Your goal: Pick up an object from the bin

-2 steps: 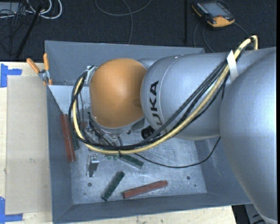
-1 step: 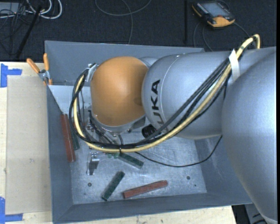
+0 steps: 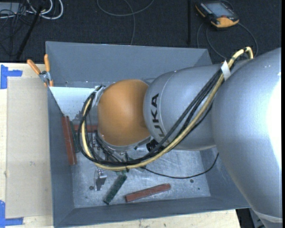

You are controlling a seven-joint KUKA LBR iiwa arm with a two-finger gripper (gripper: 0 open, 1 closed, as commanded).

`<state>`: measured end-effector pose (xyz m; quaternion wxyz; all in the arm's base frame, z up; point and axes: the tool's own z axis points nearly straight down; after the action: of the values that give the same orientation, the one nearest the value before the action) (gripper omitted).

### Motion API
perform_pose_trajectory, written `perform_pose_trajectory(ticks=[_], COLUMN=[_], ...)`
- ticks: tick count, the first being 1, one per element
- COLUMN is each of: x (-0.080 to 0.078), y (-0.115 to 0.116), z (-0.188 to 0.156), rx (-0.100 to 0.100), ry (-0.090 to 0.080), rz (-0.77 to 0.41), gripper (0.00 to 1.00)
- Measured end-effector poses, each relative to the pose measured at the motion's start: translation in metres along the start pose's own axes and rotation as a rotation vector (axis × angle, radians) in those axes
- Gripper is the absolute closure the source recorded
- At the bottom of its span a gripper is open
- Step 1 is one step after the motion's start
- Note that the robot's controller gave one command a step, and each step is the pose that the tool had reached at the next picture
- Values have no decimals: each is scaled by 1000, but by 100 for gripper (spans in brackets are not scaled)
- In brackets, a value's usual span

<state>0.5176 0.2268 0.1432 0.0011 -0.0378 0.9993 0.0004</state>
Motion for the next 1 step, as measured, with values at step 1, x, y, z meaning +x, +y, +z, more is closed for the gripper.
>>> perform_pose_trajectory(ticks=[1], x=[7], y=[-33], z=[22], rx=[2], ry=[8], rz=[84], gripper=[0])
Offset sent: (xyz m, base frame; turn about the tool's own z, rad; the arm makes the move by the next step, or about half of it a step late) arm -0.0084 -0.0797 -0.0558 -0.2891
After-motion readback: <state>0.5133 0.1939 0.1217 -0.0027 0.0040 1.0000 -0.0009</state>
